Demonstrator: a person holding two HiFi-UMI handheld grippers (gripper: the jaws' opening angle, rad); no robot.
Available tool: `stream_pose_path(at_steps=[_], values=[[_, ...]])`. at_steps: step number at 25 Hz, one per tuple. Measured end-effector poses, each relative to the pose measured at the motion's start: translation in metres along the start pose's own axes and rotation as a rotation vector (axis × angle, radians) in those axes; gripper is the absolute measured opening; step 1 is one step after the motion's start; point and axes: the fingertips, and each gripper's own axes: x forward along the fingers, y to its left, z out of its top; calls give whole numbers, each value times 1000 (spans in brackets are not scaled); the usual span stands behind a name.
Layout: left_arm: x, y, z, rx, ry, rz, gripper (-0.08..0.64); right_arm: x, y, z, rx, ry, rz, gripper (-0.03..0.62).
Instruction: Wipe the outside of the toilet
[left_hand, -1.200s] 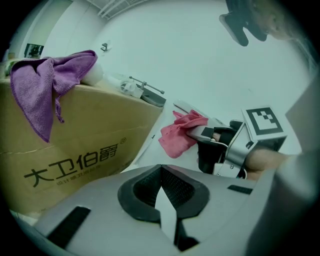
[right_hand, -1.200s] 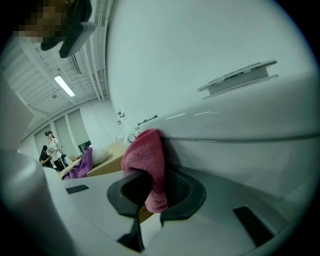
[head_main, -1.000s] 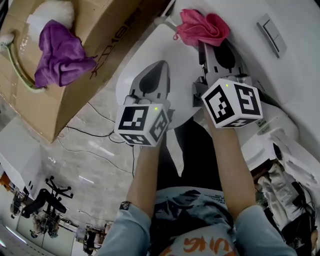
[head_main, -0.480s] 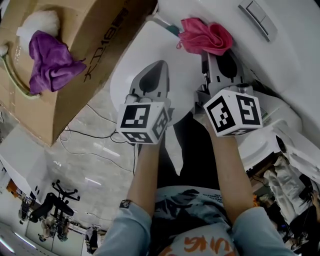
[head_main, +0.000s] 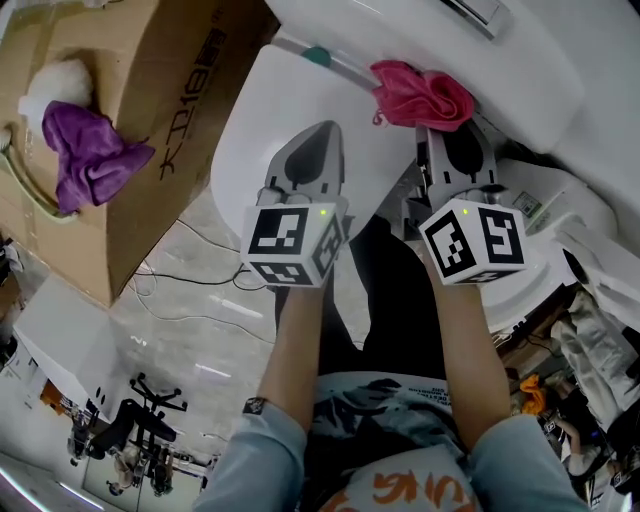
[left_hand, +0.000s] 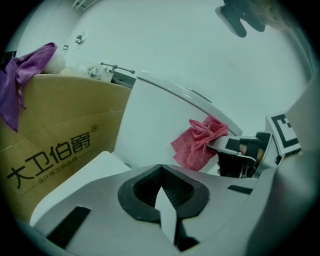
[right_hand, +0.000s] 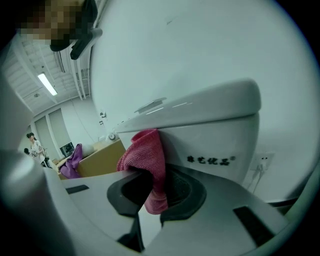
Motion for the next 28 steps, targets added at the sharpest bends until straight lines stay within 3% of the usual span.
stream_pose_path(at_steps=[11, 18, 22, 28], values=[[10, -29, -7, 44, 25, -54, 25, -46, -54, -14, 0, 16, -116, 64], [1, -4, 0, 17, -4, 2, 25, -64, -75, -26, -41, 58, -166, 65], [-22, 35, 5, -43, -39, 106, 25, -64, -52, -40, -85, 117, -99, 66], [-44, 69, 9, -59, -73, 167, 25, -24, 14, -61, -151, 178, 77, 66]])
